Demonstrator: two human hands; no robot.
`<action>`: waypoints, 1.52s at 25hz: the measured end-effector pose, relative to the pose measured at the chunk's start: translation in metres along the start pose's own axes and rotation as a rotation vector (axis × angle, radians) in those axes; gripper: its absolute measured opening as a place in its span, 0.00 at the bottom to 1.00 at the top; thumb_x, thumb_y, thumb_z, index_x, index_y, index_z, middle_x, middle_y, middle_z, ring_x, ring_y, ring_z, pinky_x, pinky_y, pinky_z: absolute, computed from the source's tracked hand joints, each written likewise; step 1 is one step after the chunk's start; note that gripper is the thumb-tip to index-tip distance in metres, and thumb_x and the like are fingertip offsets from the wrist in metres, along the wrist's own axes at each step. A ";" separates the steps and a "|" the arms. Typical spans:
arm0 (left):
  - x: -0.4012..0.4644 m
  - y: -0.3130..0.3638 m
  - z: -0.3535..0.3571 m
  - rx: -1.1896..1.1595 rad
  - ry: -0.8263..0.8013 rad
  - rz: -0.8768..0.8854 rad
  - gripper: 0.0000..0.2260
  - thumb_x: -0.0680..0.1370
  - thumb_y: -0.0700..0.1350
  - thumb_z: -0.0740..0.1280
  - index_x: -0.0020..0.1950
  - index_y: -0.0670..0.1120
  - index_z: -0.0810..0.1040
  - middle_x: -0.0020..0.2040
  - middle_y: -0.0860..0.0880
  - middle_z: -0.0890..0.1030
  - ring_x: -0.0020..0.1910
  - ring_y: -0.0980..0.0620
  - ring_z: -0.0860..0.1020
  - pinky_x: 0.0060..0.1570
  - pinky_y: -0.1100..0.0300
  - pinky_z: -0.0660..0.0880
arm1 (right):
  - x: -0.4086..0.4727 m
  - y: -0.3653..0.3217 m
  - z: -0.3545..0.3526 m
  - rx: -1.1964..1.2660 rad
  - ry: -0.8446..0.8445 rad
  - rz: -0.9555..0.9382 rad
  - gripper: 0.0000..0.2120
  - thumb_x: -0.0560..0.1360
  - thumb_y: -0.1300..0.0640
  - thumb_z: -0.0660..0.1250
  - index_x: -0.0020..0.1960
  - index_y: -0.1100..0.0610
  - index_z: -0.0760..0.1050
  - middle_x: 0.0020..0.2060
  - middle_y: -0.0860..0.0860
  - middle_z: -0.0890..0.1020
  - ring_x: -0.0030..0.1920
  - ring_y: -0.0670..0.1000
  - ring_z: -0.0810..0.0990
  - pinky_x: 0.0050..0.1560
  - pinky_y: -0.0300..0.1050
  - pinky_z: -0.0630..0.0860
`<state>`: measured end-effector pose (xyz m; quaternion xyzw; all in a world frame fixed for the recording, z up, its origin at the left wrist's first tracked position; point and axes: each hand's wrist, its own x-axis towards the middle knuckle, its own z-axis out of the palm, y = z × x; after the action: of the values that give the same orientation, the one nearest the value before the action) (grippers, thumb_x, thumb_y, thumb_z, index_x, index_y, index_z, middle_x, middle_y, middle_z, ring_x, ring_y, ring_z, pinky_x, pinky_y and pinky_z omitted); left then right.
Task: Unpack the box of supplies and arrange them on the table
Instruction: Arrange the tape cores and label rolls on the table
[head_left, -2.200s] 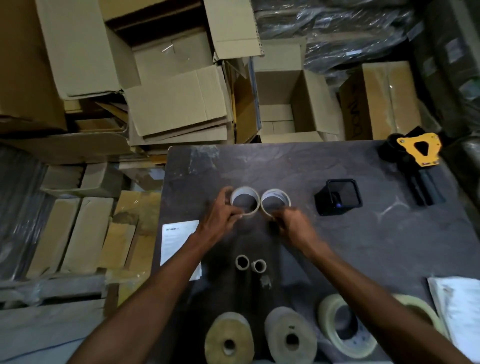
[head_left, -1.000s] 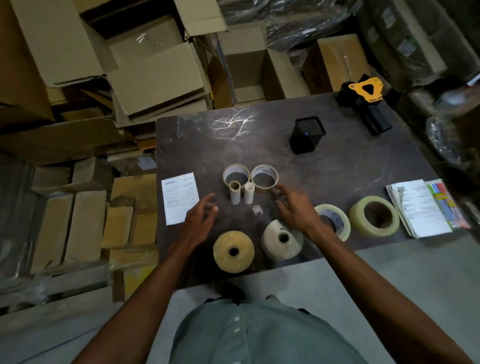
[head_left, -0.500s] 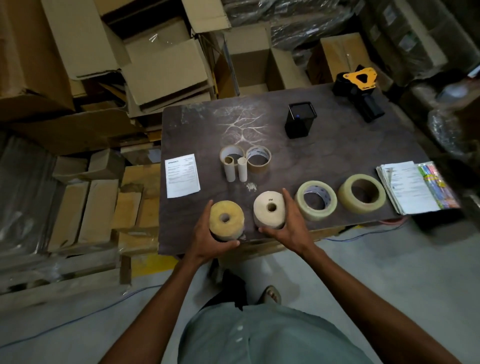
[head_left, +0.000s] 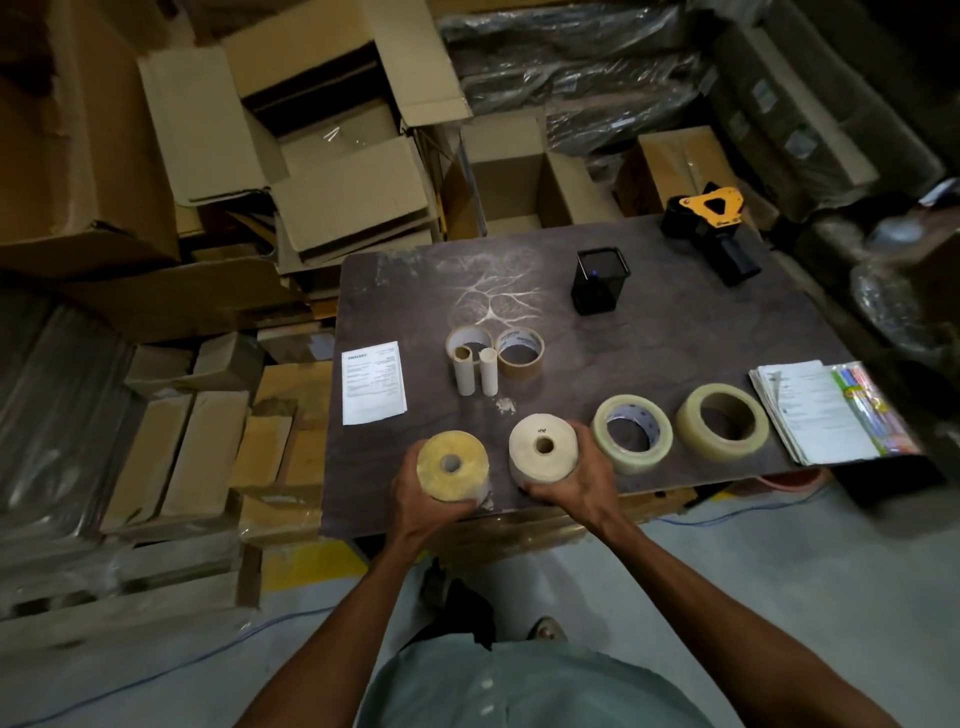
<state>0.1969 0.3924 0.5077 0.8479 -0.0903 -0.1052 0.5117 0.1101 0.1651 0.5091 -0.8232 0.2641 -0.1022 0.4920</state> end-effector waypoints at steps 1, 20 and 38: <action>-0.002 0.003 -0.002 -0.017 0.007 0.010 0.39 0.50 0.60 0.80 0.59 0.62 0.71 0.54 0.62 0.78 0.52 0.66 0.78 0.55 0.60 0.76 | -0.001 -0.002 -0.002 0.000 -0.012 -0.005 0.44 0.50 0.46 0.84 0.63 0.43 0.68 0.54 0.40 0.79 0.55 0.42 0.78 0.55 0.44 0.78; 0.207 0.065 -0.101 -0.119 0.175 0.242 0.41 0.54 0.55 0.83 0.64 0.58 0.71 0.59 0.60 0.77 0.58 0.66 0.75 0.52 0.73 0.74 | 0.154 -0.179 0.015 0.120 -0.075 -0.232 0.43 0.54 0.51 0.85 0.64 0.40 0.69 0.54 0.37 0.80 0.56 0.38 0.79 0.53 0.37 0.78; 0.466 -0.016 -0.089 -0.014 0.111 0.003 0.46 0.51 0.60 0.78 0.67 0.49 0.71 0.62 0.48 0.78 0.60 0.46 0.77 0.60 0.44 0.75 | 0.412 -0.155 0.171 -0.057 -0.029 -0.045 0.45 0.54 0.44 0.83 0.65 0.46 0.65 0.58 0.46 0.77 0.58 0.48 0.76 0.60 0.51 0.76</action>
<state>0.6698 0.3543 0.4937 0.8486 -0.0623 -0.0580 0.5222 0.5817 0.1324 0.5207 -0.8440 0.2411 -0.0937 0.4698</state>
